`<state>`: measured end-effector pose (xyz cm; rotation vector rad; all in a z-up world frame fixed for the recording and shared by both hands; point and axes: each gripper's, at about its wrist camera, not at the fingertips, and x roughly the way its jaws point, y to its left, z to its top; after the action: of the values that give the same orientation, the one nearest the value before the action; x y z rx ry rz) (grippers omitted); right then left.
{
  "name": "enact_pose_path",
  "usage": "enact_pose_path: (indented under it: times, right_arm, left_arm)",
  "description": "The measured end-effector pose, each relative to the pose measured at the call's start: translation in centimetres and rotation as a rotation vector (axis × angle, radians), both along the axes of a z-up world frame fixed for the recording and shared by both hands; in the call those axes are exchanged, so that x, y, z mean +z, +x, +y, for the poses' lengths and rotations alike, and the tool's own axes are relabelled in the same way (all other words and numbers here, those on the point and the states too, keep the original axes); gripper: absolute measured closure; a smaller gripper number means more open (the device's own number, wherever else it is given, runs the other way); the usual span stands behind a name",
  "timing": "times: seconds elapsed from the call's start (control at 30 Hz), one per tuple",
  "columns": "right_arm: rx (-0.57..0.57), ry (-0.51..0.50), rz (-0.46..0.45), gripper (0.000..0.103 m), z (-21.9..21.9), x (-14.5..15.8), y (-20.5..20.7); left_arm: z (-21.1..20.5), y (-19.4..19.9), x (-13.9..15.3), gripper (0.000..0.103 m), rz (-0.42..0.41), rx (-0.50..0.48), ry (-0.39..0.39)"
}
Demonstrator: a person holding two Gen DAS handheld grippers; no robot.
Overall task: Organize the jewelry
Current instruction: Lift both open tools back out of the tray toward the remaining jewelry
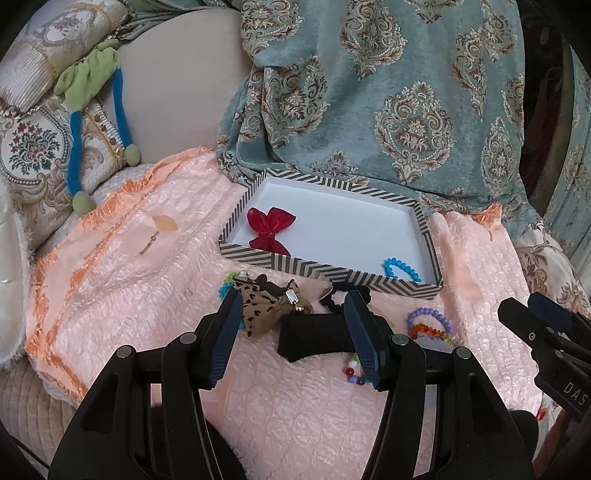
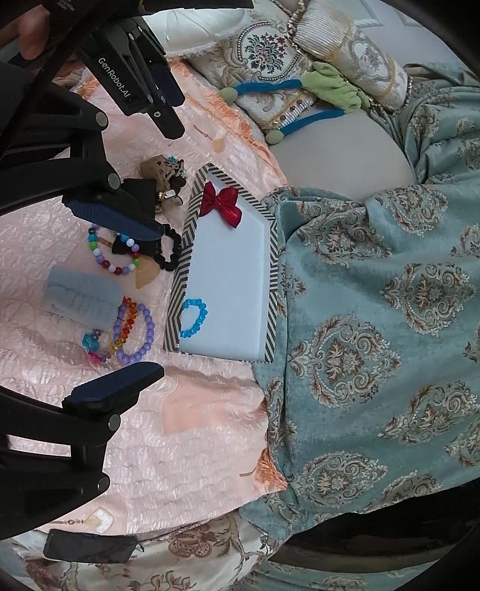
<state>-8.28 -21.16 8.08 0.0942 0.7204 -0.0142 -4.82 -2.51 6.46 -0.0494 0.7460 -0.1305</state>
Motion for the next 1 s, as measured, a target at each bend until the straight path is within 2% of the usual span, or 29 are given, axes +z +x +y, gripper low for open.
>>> enact_pose_path:
  times: [0.6, 0.8, 1.0]
  right_arm:
    - [-0.011, -0.014, 0.012, 0.034, -0.4, -0.1, -0.6]
    - [-0.009, -0.013, 0.025, 0.033, -0.9, -0.4, -0.4]
    - [-0.039, 0.011, 0.044, 0.033, -2.6, -1.0, -0.3]
  left_arm:
    - [0.9, -0.8, -0.4, 0.046, 0.013, 0.006, -0.004]
    - [1.9, -0.3, -0.8, 0.046, 0.049, 0.005, -0.026]
    - [4.8, 0.6, -1.6, 0.046, 0.105, 0.042, -0.074]
